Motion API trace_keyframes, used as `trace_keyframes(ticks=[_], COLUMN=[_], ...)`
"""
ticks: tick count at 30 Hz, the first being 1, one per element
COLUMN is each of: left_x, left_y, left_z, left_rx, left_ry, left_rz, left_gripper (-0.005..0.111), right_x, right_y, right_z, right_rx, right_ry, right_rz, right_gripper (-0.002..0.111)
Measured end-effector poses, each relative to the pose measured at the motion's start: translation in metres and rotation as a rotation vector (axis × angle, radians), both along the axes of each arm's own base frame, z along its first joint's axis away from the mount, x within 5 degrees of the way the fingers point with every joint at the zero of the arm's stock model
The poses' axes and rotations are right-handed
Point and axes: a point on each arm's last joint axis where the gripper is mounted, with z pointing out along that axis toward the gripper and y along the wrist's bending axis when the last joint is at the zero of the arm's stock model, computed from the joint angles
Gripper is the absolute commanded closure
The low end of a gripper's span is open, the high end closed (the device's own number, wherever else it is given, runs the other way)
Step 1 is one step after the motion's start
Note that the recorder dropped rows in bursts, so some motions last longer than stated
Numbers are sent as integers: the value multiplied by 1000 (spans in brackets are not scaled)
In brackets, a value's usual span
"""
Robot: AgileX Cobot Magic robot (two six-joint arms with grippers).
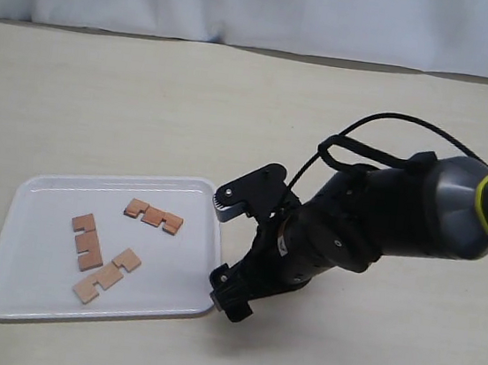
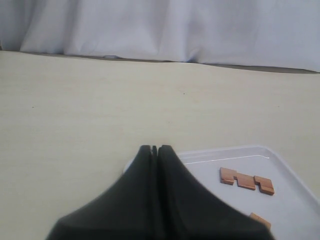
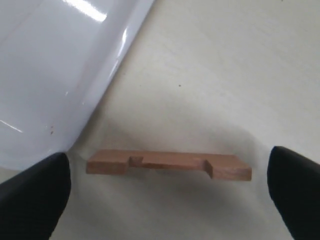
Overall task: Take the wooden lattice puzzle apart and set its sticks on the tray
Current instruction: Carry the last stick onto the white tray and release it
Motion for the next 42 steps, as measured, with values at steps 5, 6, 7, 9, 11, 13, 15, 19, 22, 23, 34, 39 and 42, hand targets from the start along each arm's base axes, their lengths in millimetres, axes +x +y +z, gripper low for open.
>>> trace_keyframes(ticks=[5, 6, 7, 9, 11, 13, 15, 19, 22, 23, 34, 39, 42], left_x=[0, 0, 0, 0, 0, 0, 0, 0, 0, 0, 0, 0, 0], left_y=[0, 0, 0, 0, 0, 0, 0, 0, 0, 0, 0, 0, 0], left_z=[0, 0, 0, 0, 0, 0, 0, 0, 0, 0, 0, 0, 0], left_rx=[0, 0, 0, 0, 0, 0, 0, 0, 0, 0, 0, 0, 0], left_ry=[0, 0, 0, 0, 0, 0, 0, 0, 0, 0, 0, 0, 0], left_rz=[0, 0, 0, 0, 0, 0, 0, 0, 0, 0, 0, 0, 0], left_gripper=[107, 107, 107, 107, 107, 107, 107, 107, 107, 107, 107, 107, 107], right_x=[1, 1, 2, 2, 3, 3, 3, 0, -3, -4, 18, 36, 40], right_y=[1, 1, 1, 2, 2, 2, 2, -2, -4, -4, 65, 77, 80], right_z=[-4, -6, -8, -8, -9, -9, -9, 14, 50, 59, 71, 45, 32], right_rx=[0, 4, 5, 17, 17, 17, 14, -1, 50, 70, 261, 240, 225], right_ry=[3, 3, 4, -2, -3, -3, -2, -39, -140, -172, -339, -298, -272], right_rz=[1, -2, -4, -21, -24, -26, -25, -6, -10, -12, 104, 100, 99], right_gripper=[23, 31, 47, 69, 96, 104, 104, 104, 104, 104, 92, 51, 24])
